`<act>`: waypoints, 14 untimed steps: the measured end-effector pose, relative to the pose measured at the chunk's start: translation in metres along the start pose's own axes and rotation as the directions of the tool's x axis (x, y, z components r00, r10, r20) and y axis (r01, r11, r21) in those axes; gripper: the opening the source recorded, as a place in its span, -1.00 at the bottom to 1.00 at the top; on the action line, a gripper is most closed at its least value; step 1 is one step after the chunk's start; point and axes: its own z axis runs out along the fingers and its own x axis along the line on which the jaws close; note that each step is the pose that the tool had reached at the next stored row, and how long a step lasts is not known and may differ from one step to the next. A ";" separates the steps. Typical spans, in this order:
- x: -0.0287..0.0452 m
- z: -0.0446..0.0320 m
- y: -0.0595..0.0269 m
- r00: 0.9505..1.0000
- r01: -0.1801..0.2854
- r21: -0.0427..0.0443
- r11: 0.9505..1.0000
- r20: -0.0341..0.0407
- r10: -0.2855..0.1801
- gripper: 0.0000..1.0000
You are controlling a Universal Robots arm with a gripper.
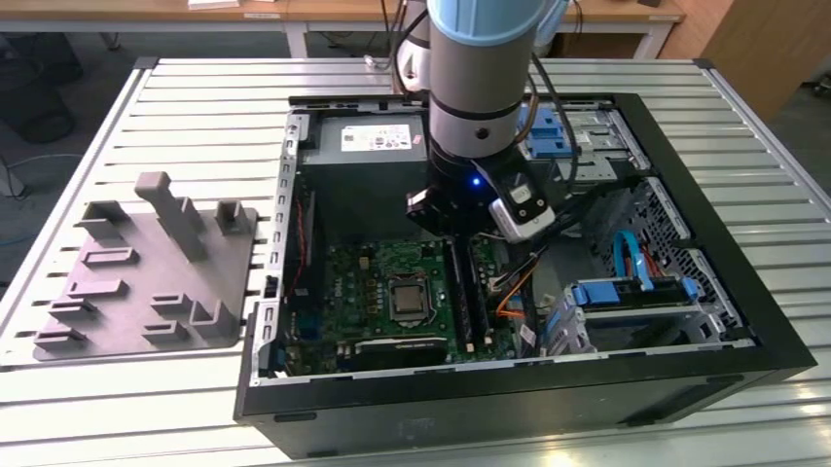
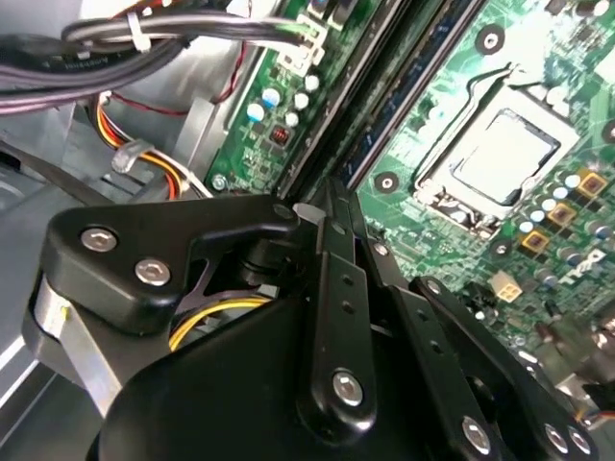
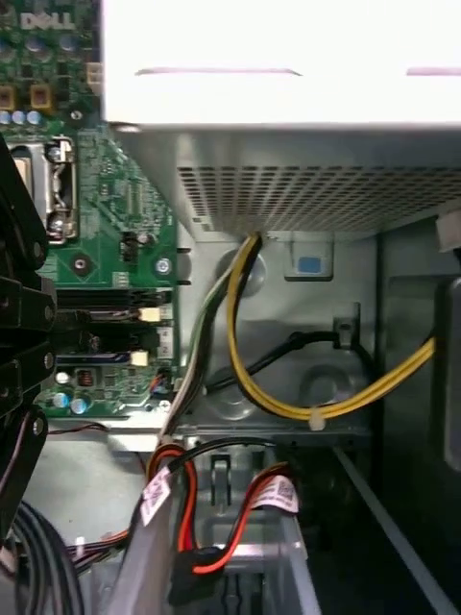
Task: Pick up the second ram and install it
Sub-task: 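Press down the second ram until it locks into place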
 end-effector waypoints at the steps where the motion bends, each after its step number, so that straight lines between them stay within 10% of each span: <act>1: 0.0002 0.0005 0.0007 1.000 0.000 0.000 1.000 0.000 0.000 -0.80; 14: 0.0035 0.0069 0.0028 1.000 0.000 0.000 1.000 -0.001 0.000 -0.80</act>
